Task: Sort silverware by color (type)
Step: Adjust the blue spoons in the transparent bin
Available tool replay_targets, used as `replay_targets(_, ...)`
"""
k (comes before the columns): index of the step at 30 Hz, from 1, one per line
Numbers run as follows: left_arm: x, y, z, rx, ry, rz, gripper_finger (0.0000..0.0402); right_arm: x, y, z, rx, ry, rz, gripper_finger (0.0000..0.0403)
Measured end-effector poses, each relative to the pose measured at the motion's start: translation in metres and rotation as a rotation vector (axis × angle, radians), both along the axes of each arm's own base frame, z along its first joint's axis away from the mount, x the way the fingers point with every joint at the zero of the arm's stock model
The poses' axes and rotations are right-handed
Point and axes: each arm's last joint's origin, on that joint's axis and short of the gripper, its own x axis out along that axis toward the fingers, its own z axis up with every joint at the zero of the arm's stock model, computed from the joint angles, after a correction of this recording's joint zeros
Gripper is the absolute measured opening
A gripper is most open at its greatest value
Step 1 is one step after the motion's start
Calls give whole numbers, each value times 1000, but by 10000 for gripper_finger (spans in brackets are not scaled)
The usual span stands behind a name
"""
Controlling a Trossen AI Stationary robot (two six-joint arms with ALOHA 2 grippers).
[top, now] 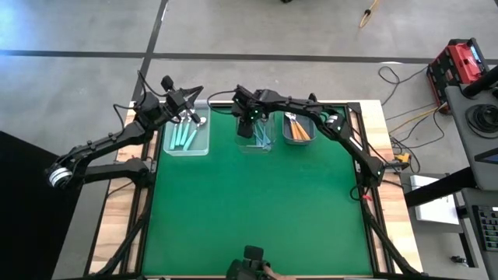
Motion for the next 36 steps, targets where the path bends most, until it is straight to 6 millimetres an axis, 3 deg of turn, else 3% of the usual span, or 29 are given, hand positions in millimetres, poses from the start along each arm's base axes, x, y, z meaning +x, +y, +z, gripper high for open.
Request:
replay_targets(7, 0, 0, 0, -1, 0, 0, 0, -1, 1, -10, 8, 9, 6, 127)
replay_targets(15, 0, 0, 0, 0, 0, 0, 0, 0, 0, -9, 1, -11, -1, 18)
replay_targets(27, 0, 0, 0, -1, 1, 0, 0, -4, -12, -6, 4, -36, -171, 9)
replay_targets(31, 0, 0, 0, -1, 0, 0, 0, -10, -16, -6, 128, -53, -137, 9)
replay_targets(36, 0, 0, 0, 0, 1, -1, 0, -9, -15, -6, 134, -58, -111, 27)
